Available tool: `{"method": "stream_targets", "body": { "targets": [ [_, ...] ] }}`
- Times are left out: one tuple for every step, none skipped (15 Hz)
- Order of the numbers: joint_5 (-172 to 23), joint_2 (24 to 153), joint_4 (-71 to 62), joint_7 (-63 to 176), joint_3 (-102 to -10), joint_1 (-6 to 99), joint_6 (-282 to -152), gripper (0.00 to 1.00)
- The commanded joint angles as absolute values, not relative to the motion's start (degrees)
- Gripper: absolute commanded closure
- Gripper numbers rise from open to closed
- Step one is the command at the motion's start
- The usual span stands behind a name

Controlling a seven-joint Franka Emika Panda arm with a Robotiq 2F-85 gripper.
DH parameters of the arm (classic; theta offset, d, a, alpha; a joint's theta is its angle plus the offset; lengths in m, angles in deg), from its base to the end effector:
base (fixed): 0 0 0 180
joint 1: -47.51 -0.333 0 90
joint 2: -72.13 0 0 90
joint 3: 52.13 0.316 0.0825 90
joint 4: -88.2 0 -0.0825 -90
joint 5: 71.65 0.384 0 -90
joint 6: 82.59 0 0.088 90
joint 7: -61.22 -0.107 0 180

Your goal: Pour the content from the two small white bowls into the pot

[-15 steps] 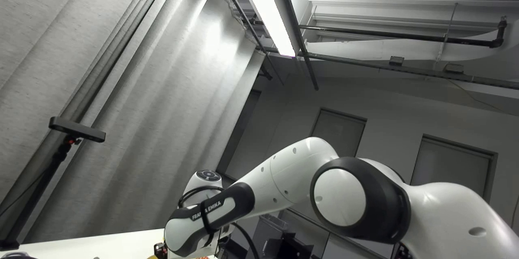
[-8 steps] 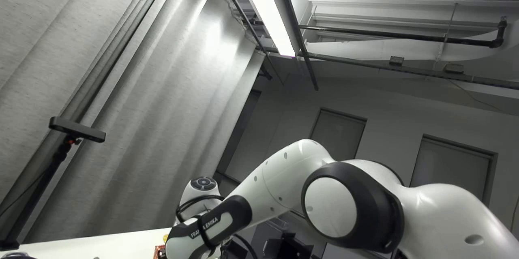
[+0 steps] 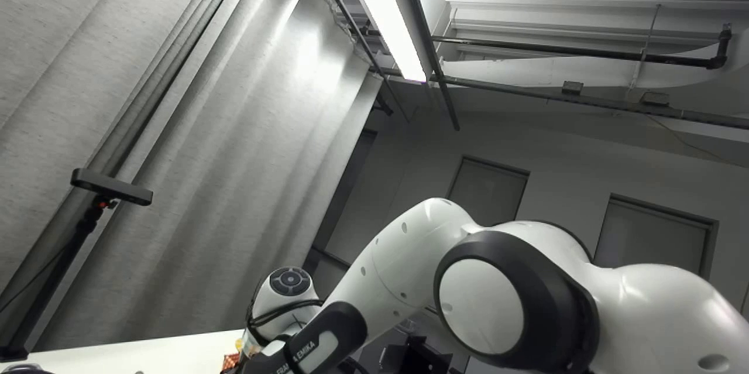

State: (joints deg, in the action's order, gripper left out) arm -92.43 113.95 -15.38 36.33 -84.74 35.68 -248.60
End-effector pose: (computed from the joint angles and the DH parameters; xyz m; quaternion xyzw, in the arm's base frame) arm 0.6626 -0.1788 0.2294 0.9418 -0.1197 0.2074 0.2359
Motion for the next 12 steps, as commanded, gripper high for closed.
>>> {"method": "stream_targets", "body": {
  "targets": [
    [-95.3,114.0,-20.7,32.2,-94.9,25.7,-256.8,0.99],
    [-94.6,114.7,-21.9,32.2,-97.8,22.8,-258.6,0.99],
    [-93.4,115.2,-23.3,32.8,-100.6,20.2,-260.2,0.99],
    [-92.1,115.9,-24.3,33.4,-102.9,17.8,-261.4,0.99],
    [-90.8,116.4,-25.3,34.1,-104.9,15.6,-262.1,0.99],
    [-89.2,117.0,-26.4,34.6,-106.6,13.6,-262.8,0.99],
    [-87.6,117.3,-27.5,35.0,-107.9,12.0,-263.1,0.99],
    [-86.0,117.9,-28.3,35.3,-109.1,10.5,-263.6,0.99],
    [-84.3,118.5,-29.1,35.8,-110.1,9.1,-263.8,0.99],
    [-82.7,119.3,-29.8,36.3,-111.4,7.6,-264.3,0.99],
    [-81.4,119.8,-30.4,37.0,-112.0,6.7,-264.4,0.99],
    [-80.2,120.4,-30.9,37.7,-112.7,5.7,-264.8,0.99]
  ]
}}
